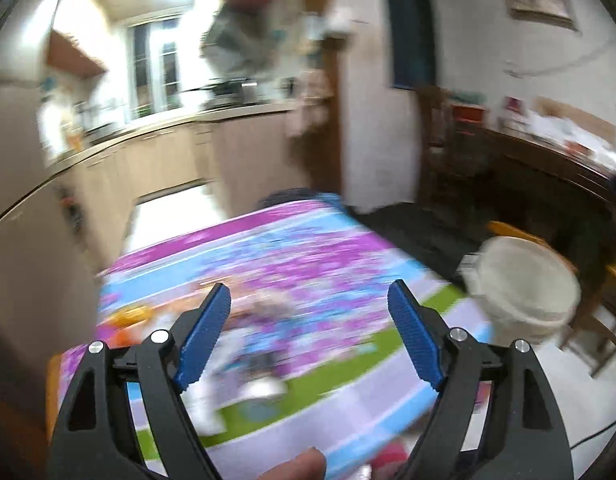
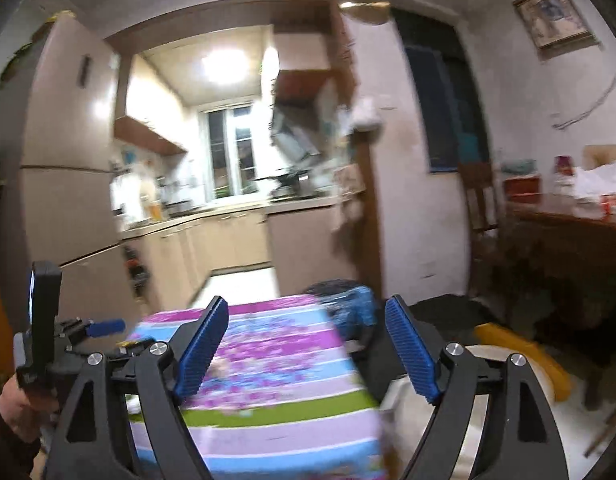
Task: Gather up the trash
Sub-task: 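Move both grippers back over the table trash, then grasp the black snack bag with the right gripper while the left grasps the green toothpaste box, then carry the bag and toothpaste box over the white basin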
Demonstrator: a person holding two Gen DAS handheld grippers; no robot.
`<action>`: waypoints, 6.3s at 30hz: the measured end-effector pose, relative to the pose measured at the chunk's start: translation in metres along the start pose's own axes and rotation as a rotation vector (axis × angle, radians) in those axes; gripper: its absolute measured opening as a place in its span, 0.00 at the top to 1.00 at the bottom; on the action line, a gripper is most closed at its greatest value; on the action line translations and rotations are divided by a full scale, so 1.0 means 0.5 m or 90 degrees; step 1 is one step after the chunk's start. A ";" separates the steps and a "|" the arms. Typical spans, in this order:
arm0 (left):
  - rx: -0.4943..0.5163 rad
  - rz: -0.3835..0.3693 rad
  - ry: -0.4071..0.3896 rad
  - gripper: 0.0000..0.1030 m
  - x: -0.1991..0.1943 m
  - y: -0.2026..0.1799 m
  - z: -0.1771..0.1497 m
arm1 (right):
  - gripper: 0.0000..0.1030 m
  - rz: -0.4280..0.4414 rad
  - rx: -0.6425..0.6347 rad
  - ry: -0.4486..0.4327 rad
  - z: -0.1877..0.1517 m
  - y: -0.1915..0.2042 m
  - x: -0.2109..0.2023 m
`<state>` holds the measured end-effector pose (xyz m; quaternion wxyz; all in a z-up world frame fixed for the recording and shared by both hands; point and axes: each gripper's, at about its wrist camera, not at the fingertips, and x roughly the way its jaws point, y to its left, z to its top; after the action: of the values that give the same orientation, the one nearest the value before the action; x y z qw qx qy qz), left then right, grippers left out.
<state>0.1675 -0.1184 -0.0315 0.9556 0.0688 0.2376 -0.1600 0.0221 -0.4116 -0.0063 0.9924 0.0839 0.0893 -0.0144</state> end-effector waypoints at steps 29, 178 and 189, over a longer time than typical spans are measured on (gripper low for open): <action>-0.117 0.049 0.243 0.26 0.178 0.304 -0.246 | 0.25 0.206 0.026 0.310 -0.226 0.320 0.333; 0.154 -0.288 0.283 0.67 0.370 -0.696 0.098 | 0.68 -0.251 0.170 0.409 -0.046 -0.603 0.194; 0.163 -0.291 0.363 0.67 0.430 -0.735 0.075 | 0.67 -0.251 0.195 0.473 -0.131 -0.599 0.236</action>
<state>0.2389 -0.5303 -0.1213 0.7748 0.1744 0.4810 -0.3714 0.1138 -0.6972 -0.1402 0.8474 0.2109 0.4505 -0.1856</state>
